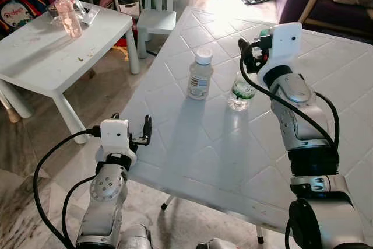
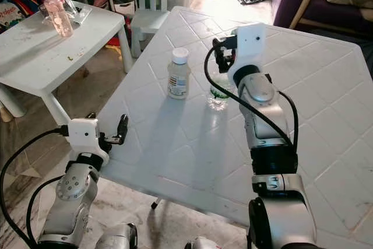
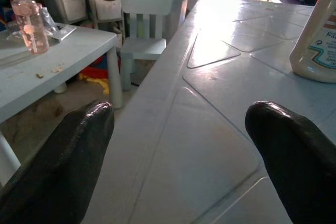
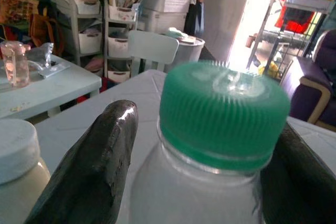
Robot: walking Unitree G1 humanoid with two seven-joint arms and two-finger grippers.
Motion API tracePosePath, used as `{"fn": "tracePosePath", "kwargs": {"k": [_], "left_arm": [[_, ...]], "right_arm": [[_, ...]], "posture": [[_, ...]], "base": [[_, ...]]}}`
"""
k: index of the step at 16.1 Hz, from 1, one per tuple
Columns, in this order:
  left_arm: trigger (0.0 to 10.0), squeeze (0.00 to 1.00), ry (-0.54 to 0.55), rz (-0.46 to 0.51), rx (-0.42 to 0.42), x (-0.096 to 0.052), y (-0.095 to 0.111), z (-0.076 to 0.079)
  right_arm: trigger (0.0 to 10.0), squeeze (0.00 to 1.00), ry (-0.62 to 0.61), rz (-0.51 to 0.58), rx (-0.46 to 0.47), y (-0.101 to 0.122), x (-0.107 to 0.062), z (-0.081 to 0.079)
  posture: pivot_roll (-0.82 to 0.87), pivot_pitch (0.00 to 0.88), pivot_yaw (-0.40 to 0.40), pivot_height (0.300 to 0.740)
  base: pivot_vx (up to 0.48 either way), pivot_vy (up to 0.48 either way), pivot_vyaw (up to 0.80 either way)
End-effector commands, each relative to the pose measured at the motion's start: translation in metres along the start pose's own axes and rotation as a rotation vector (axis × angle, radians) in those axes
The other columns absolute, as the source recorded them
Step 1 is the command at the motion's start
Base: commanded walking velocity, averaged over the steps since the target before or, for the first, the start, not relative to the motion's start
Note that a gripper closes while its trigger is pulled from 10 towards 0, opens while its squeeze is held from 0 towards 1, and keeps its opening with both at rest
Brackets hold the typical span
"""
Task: Restocking fridge
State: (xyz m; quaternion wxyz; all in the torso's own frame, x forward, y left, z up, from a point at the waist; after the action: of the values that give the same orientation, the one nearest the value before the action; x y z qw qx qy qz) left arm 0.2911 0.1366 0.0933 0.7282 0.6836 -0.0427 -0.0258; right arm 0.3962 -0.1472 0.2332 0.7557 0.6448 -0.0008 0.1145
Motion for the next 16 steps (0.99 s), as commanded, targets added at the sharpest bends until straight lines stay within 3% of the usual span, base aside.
{"fn": "tracePosePath", "kwargs": {"k": [1, 8, 9, 16], "left_arm": [[10.0, 0.0, -0.017, -0.01, 0.006, 0.001, -0.002, 0.002], [10.0, 0.0, -0.021, -0.013, 0.007, 0.002, -0.003, 0.003], [10.0, 0.0, -0.022, -0.016, 0.007, 0.001, -0.004, 0.003], [10.0, 0.0, -0.018, -0.05, 0.009, 0.0, -0.009, 0.003]], "right_arm": [[10.0, 0.0, 0.004, 0.049, -0.024, 0.014, 0.0, 0.001], [10.0, 0.0, 0.006, 0.07, -0.044, 0.019, -0.001, 0.004], [0.0, 0.0, 0.009, 0.073, -0.042, 0.02, -0.001, 0.004], [0.0, 0.0, 0.004, 0.041, -0.028, 0.008, -0.007, 0.003]], "posture": [[0.13, 0.091, -0.046, 0.74], [0.13, 0.089, -0.047, 0.74], [0.13, 0.089, -0.047, 0.74], [0.12, 0.092, -0.047, 0.74]], "base": [[0.0, 0.0, 0.0], [0.0, 0.0, 0.0], [0.0, 0.0, 0.0], [0.0, 0.0, 0.0]]}}
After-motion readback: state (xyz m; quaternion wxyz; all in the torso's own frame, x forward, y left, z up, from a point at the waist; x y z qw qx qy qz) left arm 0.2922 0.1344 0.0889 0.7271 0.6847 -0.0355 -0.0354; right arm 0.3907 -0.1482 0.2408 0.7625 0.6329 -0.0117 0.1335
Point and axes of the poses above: a point about 5 cm out from each wrist's last joint towards the gripper, its own x axis pointing out of the wrist towards the gripper, its own y axis along the axis of the wrist's last joint, z = x × y, the point moved 3 cm from there along x, pointing out of the wrist towards the gripper, and after that the axes turned 3 degrees about -x, right-handed, at the moved point
